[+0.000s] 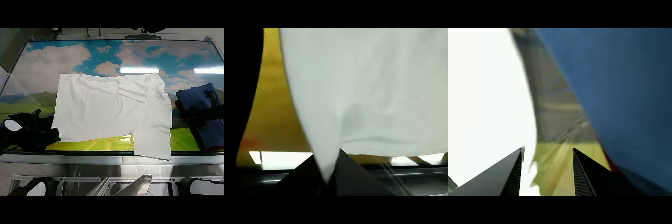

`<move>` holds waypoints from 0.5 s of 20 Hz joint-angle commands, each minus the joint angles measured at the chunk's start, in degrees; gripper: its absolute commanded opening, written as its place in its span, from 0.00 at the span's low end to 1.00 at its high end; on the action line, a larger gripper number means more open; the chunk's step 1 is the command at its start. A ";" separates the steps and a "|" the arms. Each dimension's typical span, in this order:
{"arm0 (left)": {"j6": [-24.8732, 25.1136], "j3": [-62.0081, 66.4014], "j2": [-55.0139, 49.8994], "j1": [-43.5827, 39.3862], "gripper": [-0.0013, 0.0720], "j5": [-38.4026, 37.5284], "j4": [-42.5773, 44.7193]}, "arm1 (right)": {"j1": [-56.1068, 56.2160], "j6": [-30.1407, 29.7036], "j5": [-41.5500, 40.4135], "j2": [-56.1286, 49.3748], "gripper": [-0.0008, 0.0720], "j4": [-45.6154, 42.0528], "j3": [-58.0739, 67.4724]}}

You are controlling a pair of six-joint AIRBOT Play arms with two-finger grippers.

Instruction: Fold the shirts.

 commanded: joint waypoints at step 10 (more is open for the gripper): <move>2.91 0.09 -7.93 0.22 0.05 -0.31 -0.83 | 2.89 -0.33 -0.13 -4.11 0.52 4.98 -7.39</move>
